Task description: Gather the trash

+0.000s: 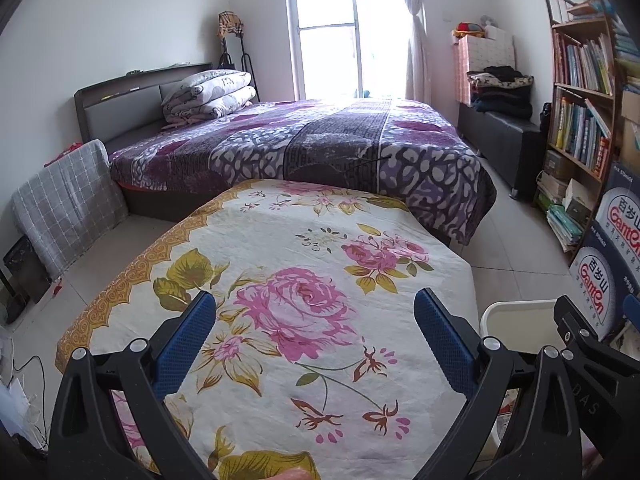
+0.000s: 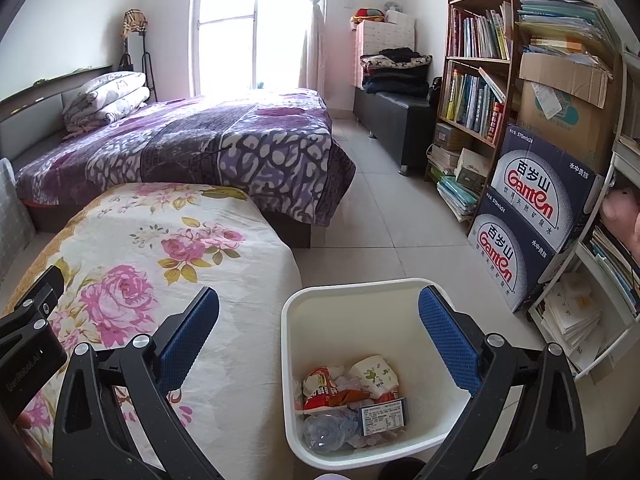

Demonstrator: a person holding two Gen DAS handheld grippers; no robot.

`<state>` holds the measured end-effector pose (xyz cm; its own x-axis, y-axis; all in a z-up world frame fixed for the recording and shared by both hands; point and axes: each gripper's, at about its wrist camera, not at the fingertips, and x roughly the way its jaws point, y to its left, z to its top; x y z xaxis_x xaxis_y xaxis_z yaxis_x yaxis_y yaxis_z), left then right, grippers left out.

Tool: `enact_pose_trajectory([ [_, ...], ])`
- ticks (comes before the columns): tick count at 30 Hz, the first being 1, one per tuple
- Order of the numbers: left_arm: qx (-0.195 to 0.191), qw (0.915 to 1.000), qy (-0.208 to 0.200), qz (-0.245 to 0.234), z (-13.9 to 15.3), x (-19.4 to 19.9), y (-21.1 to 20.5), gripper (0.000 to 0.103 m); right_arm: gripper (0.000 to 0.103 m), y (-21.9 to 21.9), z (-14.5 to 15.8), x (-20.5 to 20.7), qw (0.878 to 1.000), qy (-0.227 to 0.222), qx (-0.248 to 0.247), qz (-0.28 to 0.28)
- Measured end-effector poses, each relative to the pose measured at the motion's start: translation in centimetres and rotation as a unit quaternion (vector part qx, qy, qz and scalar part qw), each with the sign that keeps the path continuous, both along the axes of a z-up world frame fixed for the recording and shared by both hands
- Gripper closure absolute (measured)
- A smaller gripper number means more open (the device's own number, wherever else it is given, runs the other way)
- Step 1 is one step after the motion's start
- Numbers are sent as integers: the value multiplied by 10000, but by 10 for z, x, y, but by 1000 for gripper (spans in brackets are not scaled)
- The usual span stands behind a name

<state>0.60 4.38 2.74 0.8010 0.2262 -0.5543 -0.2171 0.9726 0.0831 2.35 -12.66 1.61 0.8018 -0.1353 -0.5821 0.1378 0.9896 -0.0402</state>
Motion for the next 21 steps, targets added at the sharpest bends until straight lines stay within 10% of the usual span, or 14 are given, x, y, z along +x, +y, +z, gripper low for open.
enact_pose_trajectory([
  [21,22,10000,47,-27,-4,1,-1,7,7,-5,1,-1,9999,5,111,-82],
])
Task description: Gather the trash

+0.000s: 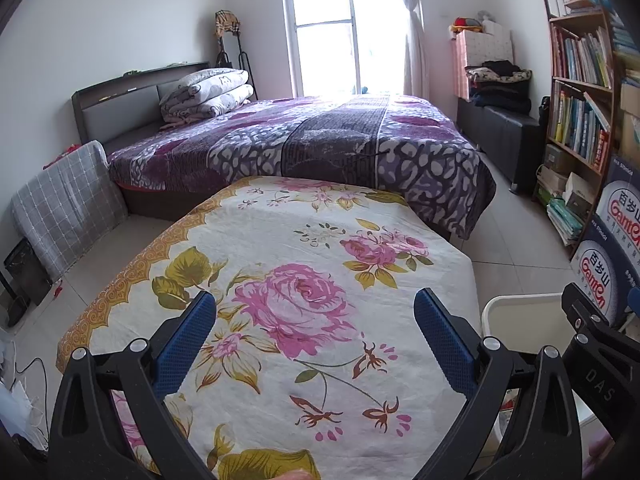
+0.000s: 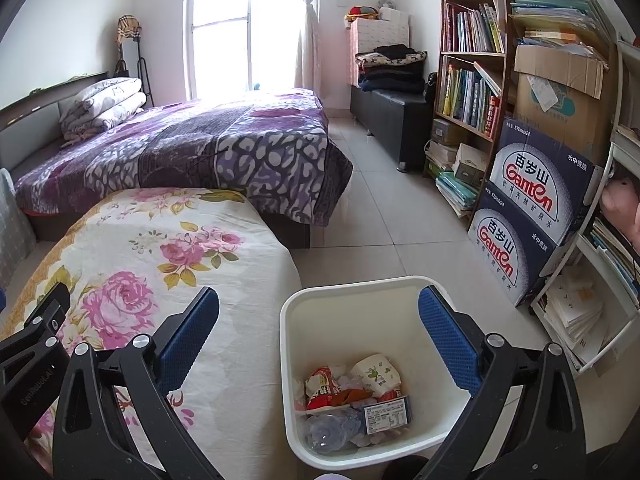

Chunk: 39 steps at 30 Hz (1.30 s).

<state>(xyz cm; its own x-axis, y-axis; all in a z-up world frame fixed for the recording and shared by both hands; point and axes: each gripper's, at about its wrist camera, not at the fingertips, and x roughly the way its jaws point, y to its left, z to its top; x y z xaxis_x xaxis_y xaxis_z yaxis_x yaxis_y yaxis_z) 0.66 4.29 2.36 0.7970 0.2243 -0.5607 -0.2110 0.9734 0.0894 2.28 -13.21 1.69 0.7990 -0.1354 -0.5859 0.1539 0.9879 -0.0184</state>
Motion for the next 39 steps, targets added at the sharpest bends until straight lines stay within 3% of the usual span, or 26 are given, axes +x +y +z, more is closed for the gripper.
enact_pose_trajectory([
  [39,19,9999,78,-101,-12,4,4,7,7,0,-1,0,10000,15,41,-23],
])
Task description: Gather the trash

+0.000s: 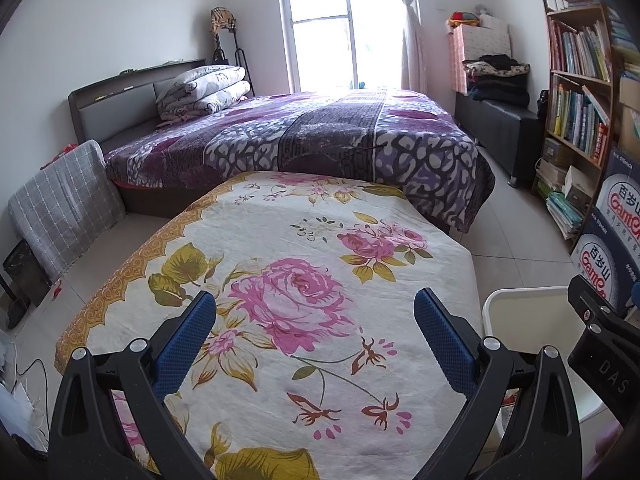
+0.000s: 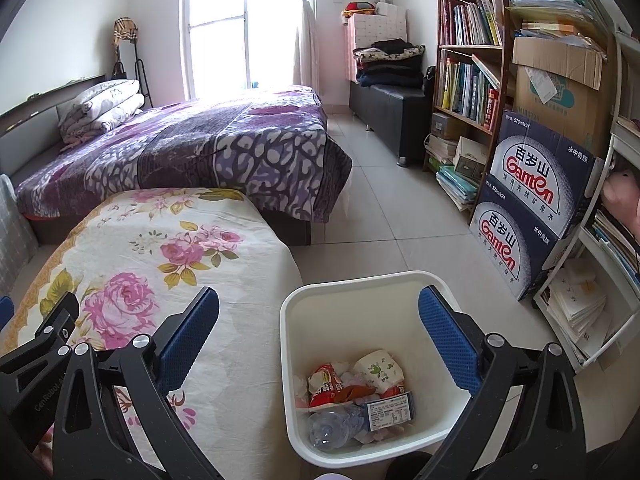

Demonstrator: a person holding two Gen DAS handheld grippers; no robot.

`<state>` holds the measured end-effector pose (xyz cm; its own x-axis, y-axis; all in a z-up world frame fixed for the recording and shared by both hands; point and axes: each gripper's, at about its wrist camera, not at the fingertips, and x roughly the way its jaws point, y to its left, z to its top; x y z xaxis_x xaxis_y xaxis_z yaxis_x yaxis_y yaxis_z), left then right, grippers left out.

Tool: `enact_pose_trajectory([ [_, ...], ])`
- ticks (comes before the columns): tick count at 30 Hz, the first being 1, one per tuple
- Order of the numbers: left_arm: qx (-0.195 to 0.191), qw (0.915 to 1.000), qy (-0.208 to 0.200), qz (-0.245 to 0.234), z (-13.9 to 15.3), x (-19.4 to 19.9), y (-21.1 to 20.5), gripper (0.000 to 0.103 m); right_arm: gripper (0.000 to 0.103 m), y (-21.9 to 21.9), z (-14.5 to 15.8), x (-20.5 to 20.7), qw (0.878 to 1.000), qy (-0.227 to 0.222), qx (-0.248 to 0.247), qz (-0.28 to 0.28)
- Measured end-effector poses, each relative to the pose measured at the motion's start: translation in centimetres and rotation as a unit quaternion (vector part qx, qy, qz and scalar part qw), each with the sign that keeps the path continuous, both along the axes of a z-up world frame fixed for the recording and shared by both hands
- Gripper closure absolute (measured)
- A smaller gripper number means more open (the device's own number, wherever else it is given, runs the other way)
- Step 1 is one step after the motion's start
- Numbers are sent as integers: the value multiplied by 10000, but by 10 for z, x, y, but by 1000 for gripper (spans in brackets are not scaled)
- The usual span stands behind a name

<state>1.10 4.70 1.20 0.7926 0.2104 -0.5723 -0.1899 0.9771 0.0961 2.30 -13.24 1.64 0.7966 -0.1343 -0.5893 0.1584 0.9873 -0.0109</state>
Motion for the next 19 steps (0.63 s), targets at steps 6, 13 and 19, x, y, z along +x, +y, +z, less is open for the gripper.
enact_pose_trajectory([
  [6,-31,10000,15,-61,1,1,1,7,7,2,-1,0,10000,16,4,-14],
  [13,-127,9999,24,-58,4,1,5,7,7,2,-1,-1,10000,27,3,-7],
  [19,-129,9999,35,-39,4,1,6,7,7,2,-1,0,10000,28,11,-12],
])
